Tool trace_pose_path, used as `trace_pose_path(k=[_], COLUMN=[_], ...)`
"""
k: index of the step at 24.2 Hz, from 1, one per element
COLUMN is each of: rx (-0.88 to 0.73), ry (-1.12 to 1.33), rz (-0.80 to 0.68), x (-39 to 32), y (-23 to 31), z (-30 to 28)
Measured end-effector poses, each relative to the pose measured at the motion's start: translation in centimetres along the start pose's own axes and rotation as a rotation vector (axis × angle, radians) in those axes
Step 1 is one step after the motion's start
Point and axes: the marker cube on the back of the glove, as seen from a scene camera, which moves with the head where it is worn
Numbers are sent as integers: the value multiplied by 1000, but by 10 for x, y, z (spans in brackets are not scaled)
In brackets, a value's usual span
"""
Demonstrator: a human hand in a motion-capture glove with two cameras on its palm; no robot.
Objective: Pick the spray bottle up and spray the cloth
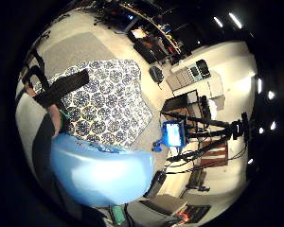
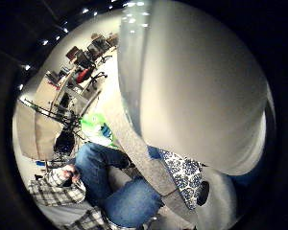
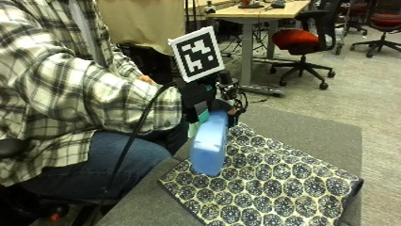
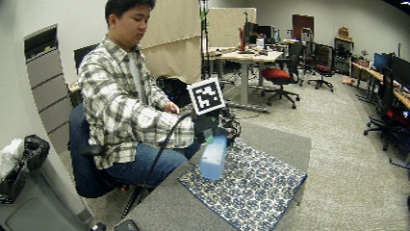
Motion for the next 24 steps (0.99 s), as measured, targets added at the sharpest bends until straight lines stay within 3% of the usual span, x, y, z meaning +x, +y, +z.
trace_pose_path(k=[10,17,24], rx=[209,385,432], ry=[-293,-735,-821], rz=[236,474,464], x=[41,66,58], y=[7,19,17], z=[-35,-47,-51])
